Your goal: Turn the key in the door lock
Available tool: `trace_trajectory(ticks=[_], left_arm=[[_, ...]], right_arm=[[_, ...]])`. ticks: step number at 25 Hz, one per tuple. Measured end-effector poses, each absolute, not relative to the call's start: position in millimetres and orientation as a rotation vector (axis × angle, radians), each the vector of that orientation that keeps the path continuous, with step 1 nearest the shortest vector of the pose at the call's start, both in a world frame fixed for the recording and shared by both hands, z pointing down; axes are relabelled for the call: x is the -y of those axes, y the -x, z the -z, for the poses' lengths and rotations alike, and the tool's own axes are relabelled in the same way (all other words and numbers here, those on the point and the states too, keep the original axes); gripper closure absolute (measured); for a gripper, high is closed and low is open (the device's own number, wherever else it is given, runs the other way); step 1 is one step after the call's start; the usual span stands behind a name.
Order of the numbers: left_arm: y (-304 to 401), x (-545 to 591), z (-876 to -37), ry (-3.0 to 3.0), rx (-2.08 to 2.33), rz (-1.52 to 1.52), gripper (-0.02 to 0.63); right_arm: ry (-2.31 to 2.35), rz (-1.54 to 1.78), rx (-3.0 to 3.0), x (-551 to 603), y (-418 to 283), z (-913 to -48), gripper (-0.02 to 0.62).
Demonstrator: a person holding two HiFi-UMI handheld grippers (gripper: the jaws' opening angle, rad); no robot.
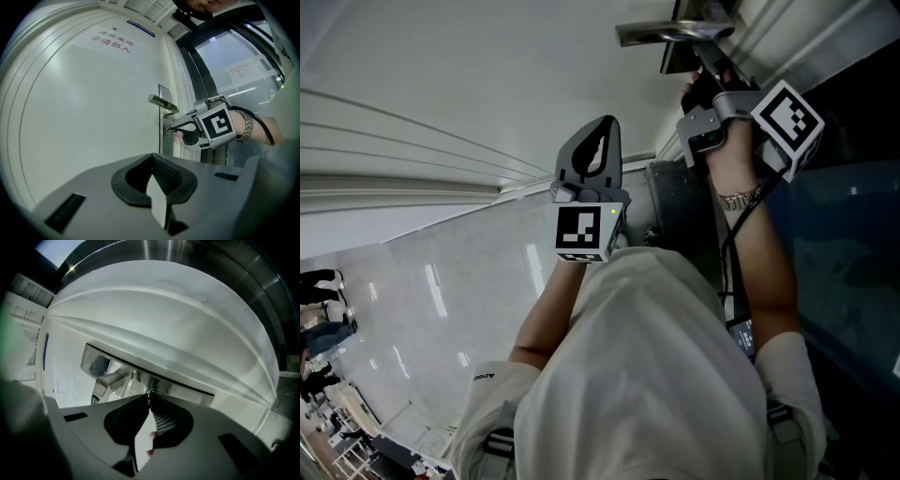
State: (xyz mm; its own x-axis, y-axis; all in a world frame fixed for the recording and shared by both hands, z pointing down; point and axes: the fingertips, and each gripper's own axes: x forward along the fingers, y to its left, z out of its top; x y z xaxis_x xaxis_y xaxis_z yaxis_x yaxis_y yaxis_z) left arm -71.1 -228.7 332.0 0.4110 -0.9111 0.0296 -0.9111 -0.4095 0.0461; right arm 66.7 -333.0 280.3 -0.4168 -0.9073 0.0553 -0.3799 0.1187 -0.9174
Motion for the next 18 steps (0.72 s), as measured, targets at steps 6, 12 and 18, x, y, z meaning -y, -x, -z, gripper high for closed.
trace_trajectory(ticks=[6, 12, 18], left_arm=[[72.3, 232.6, -337.0, -2.587, 1.677, -0.007, 0.6], [70.6, 242.5, -332.5, -2.59, 1.668, -0.003, 0.6], [61.5, 231.3, -335.5, -2.609, 1.647, -0.002, 0.6]], right_arm=[[1.266, 1.2, -1.953, 335.9, -66.1, -282.8, 0.575], [1.325, 1.105, -2.106, 337.8, -61.6, -278.4, 0.486], [1.613, 0.686, -2.41, 315.4, -74.3, -274.8, 0.471]])
